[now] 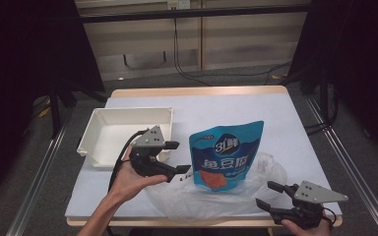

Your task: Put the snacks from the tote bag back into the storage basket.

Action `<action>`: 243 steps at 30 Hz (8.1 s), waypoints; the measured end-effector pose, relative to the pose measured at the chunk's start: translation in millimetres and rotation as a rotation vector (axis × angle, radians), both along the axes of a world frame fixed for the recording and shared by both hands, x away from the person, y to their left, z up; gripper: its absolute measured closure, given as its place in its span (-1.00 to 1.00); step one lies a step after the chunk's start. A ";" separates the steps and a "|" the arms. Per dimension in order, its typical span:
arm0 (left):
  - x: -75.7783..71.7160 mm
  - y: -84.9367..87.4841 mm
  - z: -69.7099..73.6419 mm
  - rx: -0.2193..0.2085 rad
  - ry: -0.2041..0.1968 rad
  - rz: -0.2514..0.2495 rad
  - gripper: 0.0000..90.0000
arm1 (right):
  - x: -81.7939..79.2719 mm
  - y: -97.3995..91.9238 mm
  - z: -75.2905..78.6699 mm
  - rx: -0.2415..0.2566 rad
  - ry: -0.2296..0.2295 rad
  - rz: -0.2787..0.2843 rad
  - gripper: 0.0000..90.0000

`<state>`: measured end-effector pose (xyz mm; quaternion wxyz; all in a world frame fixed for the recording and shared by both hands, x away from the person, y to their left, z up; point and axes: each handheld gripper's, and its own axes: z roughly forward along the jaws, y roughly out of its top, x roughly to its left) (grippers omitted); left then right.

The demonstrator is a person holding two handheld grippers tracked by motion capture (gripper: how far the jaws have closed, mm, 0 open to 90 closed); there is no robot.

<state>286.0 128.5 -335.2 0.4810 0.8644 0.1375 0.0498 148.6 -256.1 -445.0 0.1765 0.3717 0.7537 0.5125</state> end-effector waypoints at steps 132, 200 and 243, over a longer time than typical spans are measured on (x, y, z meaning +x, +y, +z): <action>54.6 -10.6 144.2 0.096 -0.024 -0.108 1.00 | 8.4 -4.0 -1.6 -0.005 -0.002 -0.014 -0.37; 147.9 104.2 120.7 0.122 0.037 0.227 1.00 | 0.7 -5.4 -5.8 0.002 0.009 -0.034 -0.37; 203.9 86.9 44.7 0.135 0.057 0.270 1.00 | 8.8 -3.3 -10.0 0.006 0.029 -0.013 -0.39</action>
